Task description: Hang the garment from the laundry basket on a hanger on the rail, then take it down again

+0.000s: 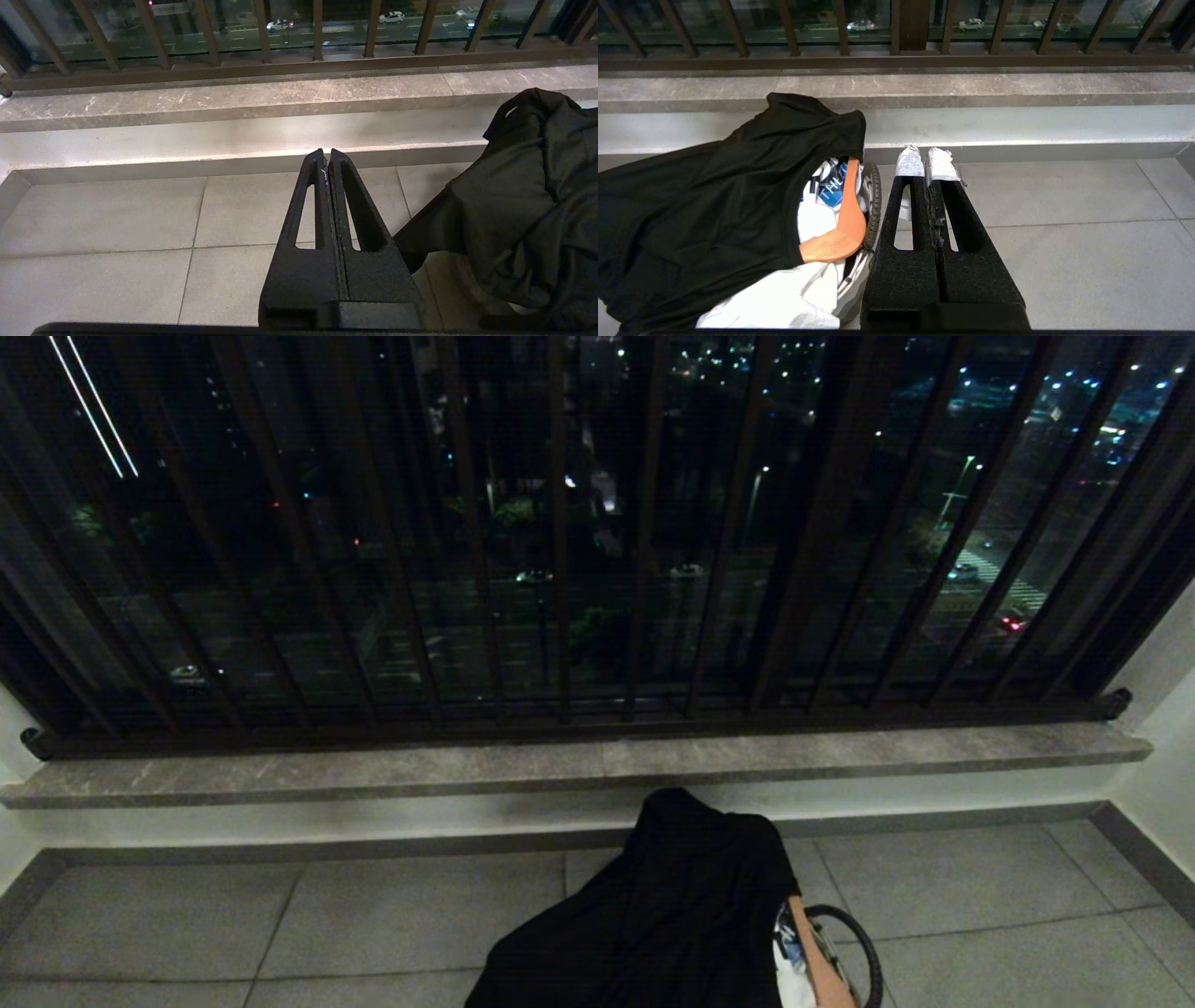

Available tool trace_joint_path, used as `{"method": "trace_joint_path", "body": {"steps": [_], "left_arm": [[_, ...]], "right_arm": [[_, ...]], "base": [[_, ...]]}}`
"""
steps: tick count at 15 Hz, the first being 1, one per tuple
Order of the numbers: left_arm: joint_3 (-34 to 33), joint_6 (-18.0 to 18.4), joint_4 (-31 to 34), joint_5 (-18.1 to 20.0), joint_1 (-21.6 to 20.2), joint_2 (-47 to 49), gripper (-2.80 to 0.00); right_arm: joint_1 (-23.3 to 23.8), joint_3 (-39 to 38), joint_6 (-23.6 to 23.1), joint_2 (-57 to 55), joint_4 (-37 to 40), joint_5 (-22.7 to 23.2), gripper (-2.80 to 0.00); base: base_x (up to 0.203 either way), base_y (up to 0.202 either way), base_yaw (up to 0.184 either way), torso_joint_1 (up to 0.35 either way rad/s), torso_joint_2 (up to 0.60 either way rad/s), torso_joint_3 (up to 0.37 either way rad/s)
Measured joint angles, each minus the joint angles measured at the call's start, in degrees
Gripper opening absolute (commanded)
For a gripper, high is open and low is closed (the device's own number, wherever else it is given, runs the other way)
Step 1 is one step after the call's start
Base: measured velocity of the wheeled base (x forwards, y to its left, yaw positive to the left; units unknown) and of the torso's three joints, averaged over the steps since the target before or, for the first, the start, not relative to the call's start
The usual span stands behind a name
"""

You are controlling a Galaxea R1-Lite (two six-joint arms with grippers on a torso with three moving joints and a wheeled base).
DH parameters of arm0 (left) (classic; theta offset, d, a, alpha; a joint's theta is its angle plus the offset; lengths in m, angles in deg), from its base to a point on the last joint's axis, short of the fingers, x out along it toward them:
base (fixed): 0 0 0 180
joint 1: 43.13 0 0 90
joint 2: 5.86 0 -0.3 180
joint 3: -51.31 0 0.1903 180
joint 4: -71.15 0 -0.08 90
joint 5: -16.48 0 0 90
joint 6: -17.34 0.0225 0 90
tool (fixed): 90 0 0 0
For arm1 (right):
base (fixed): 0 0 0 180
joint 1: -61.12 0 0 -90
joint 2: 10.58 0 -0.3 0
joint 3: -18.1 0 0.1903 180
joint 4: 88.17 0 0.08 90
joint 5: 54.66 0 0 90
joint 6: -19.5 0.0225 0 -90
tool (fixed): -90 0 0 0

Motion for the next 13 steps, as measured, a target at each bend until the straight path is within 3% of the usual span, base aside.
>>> {"method": "trace_joint_path", "body": {"steps": [13], "left_arm": [[0.00, 0.01, 0.01, 0.00, 0.00, 0.00, -2.80]], "right_arm": [[0.00, 0.00, 1.46, 0.00, -0.09, -0.61, -2.80]], "base": [[0.000, 0.000, 0.000, 0.000, 0.00, 0.000]]}}
